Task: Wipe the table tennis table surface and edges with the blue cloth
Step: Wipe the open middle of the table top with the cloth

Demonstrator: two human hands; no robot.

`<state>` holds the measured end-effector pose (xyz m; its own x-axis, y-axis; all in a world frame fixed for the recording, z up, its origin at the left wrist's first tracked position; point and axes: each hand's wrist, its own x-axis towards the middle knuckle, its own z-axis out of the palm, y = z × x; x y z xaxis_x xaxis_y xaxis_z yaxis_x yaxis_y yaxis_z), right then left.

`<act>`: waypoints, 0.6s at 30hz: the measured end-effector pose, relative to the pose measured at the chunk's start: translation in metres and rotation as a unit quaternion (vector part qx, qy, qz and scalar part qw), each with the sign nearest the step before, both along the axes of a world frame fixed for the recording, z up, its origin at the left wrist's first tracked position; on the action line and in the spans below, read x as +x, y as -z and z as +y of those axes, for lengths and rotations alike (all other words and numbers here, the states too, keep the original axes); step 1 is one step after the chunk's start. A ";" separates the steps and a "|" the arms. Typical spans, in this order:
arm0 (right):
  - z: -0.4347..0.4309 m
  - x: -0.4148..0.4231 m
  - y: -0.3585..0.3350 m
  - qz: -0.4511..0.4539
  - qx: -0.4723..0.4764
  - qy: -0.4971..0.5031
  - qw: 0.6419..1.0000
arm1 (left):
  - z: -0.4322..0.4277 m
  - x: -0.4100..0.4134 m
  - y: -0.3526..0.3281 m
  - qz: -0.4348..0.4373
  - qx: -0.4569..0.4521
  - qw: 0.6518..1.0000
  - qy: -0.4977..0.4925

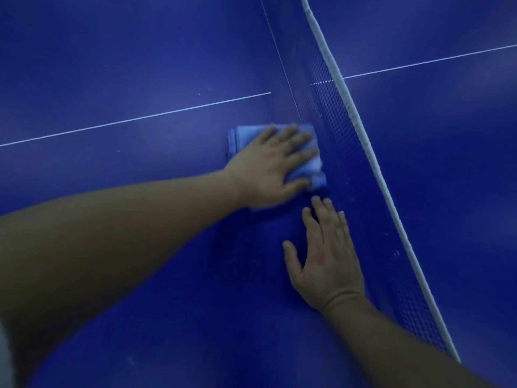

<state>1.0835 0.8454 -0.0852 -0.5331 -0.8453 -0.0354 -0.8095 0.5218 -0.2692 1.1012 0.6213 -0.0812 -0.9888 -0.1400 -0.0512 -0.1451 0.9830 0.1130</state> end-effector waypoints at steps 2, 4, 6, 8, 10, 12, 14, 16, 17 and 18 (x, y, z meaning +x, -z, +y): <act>0.001 0.001 0.000 0.007 -0.008 -0.002 1.000 | -0.034 -0.020 -0.006 -0.027 0.001 0.991 -0.130; 0.000 0.001 0.001 0.009 -0.009 0.000 1.000 | -0.058 -0.023 -0.005 -0.023 0.021 0.964 -0.263; 0.000 0.000 0.003 0.012 -0.006 -0.001 1.000 | -0.045 -0.015 0.002 -0.007 0.022 0.942 -0.335; 0.000 0.000 0.002 0.009 -0.006 -0.002 1.000 | 0.000 -0.005 0.007 0.027 0.015 0.954 -0.297; 0.000 0.001 0.001 0.006 -0.004 -0.002 1.000 | 0.040 0.002 0.007 0.042 0.034 0.985 -0.162; -0.001 0.000 0.001 0.006 0.001 0.001 1.000 | 0.023 -0.002 0.002 0.022 0.035 0.996 -0.073; 0.000 0.001 0.002 0.012 -0.001 0.000 1.000 | -0.023 -0.005 -0.002 -0.005 0.020 0.990 -0.136; 0.000 0.001 0.002 0.014 -0.008 -0.002 1.000 | -0.069 0.000 -0.001 -0.036 0.013 0.965 -0.259; 0.000 0.000 0.003 0.015 -0.010 -0.001 1.000 | -0.078 0.003 0.002 -0.041 0.015 0.957 -0.287; 0.000 0.000 0.003 0.014 -0.008 -0.001 1.000 | -0.074 0.005 0.003 -0.040 0.018 0.958 -0.282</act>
<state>1.0839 0.8453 -0.0886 -0.5314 -0.8471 -0.0061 -0.8184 0.5152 -0.2544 1.1066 0.5474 -0.0841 -0.7484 -0.6486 -0.1383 -0.6625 0.7407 0.1112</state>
